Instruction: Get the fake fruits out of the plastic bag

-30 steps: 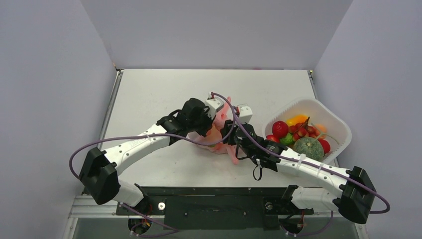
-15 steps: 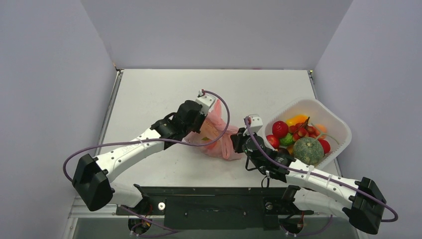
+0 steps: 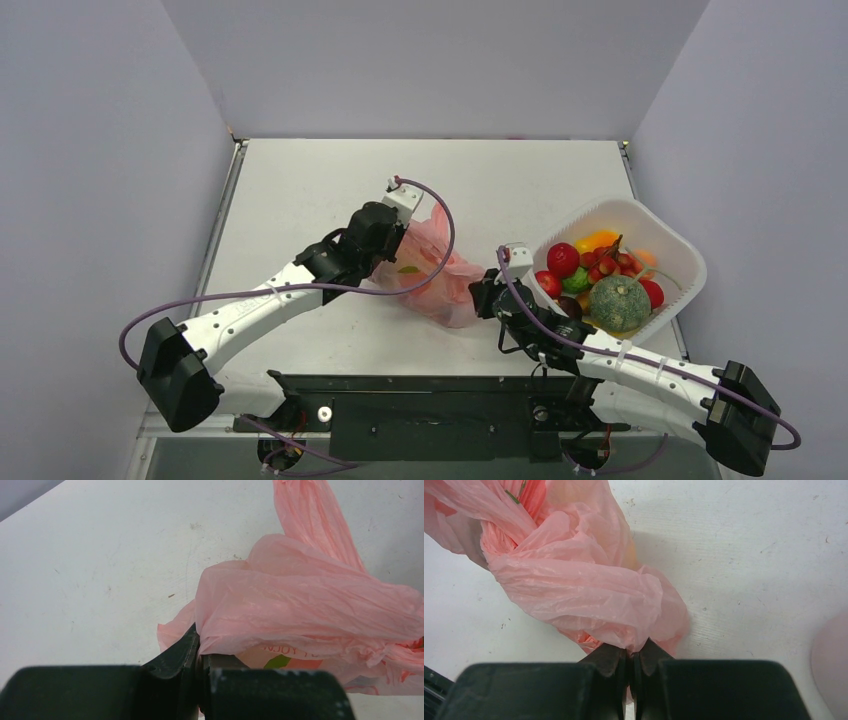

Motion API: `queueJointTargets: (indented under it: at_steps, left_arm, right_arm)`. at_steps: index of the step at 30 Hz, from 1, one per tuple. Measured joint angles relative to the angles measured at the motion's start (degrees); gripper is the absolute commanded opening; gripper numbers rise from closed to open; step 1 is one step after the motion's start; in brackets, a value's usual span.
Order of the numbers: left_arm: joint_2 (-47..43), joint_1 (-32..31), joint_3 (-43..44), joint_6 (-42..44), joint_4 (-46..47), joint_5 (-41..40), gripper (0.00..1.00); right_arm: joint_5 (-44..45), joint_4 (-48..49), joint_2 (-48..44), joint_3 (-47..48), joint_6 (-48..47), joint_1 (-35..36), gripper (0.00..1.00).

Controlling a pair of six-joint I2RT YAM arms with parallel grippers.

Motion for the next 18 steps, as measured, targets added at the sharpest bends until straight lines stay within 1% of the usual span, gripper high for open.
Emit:
queueJointTargets:
  at_steps: [2, 5, 6, 9, 10, 14, 18]
  left_arm:
    - [0.0, 0.0, 0.0, 0.11, 0.0, -0.07, 0.0]
    - [0.0, 0.04, 0.0, 0.2, 0.0, -0.09, 0.0]
    - [0.0, 0.09, 0.0, 0.22, 0.0, -0.11, 0.0]
    - [0.04, 0.24, 0.0, 0.22, 0.0, -0.22, 0.0]
    - [0.09, 0.28, 0.0, 0.22, 0.0, -0.26, 0.0]
    - [0.52, 0.35, 0.0, 0.22, 0.0, -0.48, 0.0]
    - [0.83, 0.35, 0.0, 0.81, 0.0, -0.57, 0.0]
  right_arm:
    - [-0.15, 0.07, 0.0, 0.0, -0.33, 0.0, 0.09]
    - [-0.9, -0.31, 0.0, 0.26, -1.2, 0.0, 0.15]
    - [-1.22, -0.61, -0.04, 0.57, -1.75, 0.0, 0.21]
    - [-2.21, -1.68, -0.92, 1.7, -3.45, 0.0, 0.31]
    - [-2.34, -2.08, -1.55, 2.16, -4.09, 0.02, 0.37]
    - [-2.49, -4.79, -3.65, 4.9, -6.95, 0.02, 0.5]
    - [-2.54, -6.95, -4.61, 8.37, -9.9, 0.02, 0.54]
